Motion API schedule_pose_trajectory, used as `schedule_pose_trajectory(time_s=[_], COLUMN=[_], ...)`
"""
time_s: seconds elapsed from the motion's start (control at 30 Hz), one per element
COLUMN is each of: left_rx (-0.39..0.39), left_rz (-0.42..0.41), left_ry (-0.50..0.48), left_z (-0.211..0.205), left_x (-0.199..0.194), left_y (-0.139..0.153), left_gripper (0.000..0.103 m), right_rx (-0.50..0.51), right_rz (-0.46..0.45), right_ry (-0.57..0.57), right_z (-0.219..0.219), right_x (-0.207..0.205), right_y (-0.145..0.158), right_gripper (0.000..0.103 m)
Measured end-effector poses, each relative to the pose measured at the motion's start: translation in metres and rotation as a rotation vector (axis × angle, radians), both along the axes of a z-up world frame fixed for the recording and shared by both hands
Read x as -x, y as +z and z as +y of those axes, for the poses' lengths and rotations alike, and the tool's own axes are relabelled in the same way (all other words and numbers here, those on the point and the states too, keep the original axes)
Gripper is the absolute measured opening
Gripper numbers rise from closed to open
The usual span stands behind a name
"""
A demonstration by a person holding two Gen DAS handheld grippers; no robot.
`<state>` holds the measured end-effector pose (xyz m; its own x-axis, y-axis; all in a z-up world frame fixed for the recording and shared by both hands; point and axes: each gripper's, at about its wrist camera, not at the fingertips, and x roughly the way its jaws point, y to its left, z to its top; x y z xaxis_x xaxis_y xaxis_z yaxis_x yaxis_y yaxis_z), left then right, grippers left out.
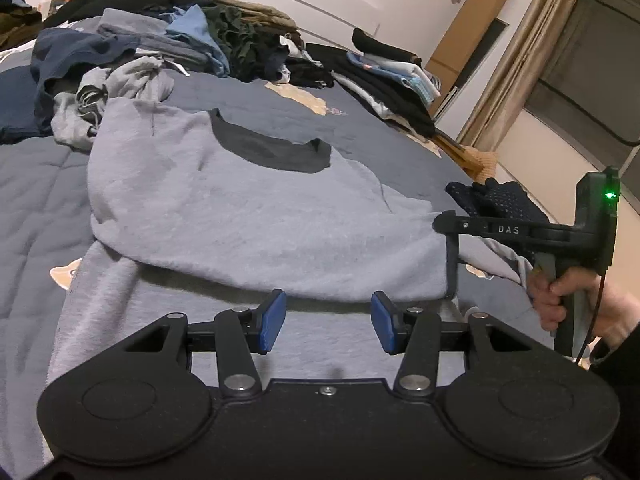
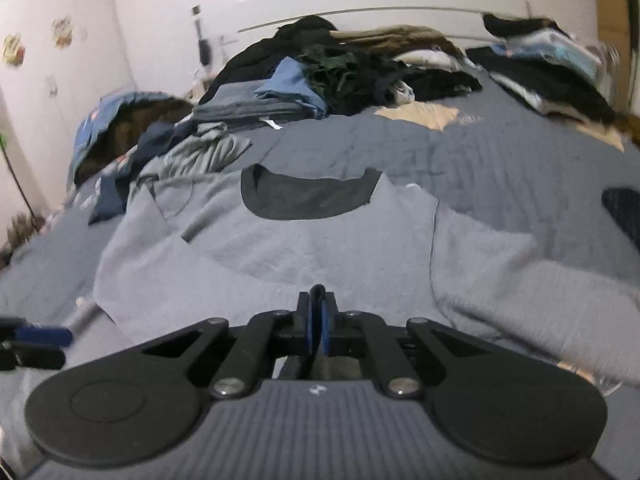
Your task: Fold clothes
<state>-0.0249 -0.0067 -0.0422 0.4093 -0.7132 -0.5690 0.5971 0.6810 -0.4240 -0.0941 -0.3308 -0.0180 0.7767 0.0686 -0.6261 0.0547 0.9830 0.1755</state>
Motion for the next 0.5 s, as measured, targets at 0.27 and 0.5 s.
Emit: schedule_pose_trajectory(time_s=[0.27,0.5], left_rx=[-0.006,-0.281], left_rz=[-0.024,-0.286], left_ry=[0.028,0.102], left_z=[0.01,0.005], left_x=[-0.001,0.001], left_y=[0.005,0.009], left_gripper=[0.047,0.049], right_rx=[-0.019,-0.029], right_rz=[-0.076,-0.005], right_ry=[-0.157,-0.229], right_z=[-0.043,-0.069], right_x=[-0.018,-0.046], right_y=[0.013,-0.032], right_gripper=[0.004,0.004])
